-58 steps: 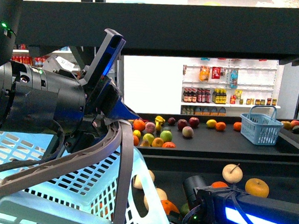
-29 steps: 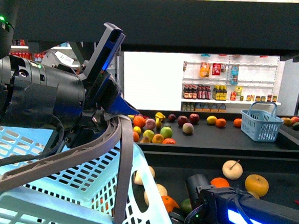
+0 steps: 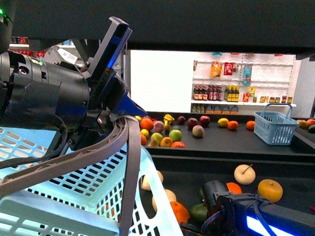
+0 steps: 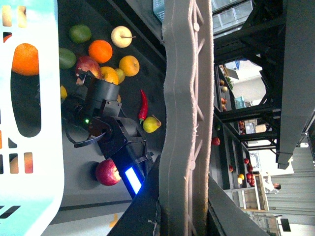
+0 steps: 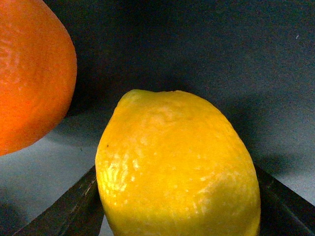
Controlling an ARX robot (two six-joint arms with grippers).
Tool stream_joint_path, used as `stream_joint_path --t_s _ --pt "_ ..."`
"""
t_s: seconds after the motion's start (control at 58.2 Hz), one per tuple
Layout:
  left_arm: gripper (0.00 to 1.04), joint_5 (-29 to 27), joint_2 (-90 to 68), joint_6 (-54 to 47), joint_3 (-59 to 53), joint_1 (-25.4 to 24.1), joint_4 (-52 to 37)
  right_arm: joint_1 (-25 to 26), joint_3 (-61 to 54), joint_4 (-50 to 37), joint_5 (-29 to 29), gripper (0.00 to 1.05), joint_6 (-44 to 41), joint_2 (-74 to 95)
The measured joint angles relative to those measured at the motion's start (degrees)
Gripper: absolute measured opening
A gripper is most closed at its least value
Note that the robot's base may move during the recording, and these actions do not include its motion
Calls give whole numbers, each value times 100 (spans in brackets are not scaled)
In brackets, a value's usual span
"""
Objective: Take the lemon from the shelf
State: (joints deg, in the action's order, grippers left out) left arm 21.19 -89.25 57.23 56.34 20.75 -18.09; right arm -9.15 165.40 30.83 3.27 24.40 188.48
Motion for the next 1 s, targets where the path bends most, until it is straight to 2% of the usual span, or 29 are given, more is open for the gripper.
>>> stream_joint_path --t_s 0.052,0.206,0.412,0.636,0.997 --pt "11 0 0 0 0 0 0 28 -433 -352 -28 71 -52 -214" --pt "11 2 0 -4 0 0 0 184 -2852 -1950 -50 71 -361 -1622" --pt "11 0 0 0 0 0 0 501 -5473 -3327 -704 71 -455 -3901" --pt "11 2 0 0 0 0 0 509 -7584 -3838 -1637 71 -236 -6131" --pt "11 -2 0 0 0 0 0 -238 -8531 -3827 -2347 71 -74 -7661"
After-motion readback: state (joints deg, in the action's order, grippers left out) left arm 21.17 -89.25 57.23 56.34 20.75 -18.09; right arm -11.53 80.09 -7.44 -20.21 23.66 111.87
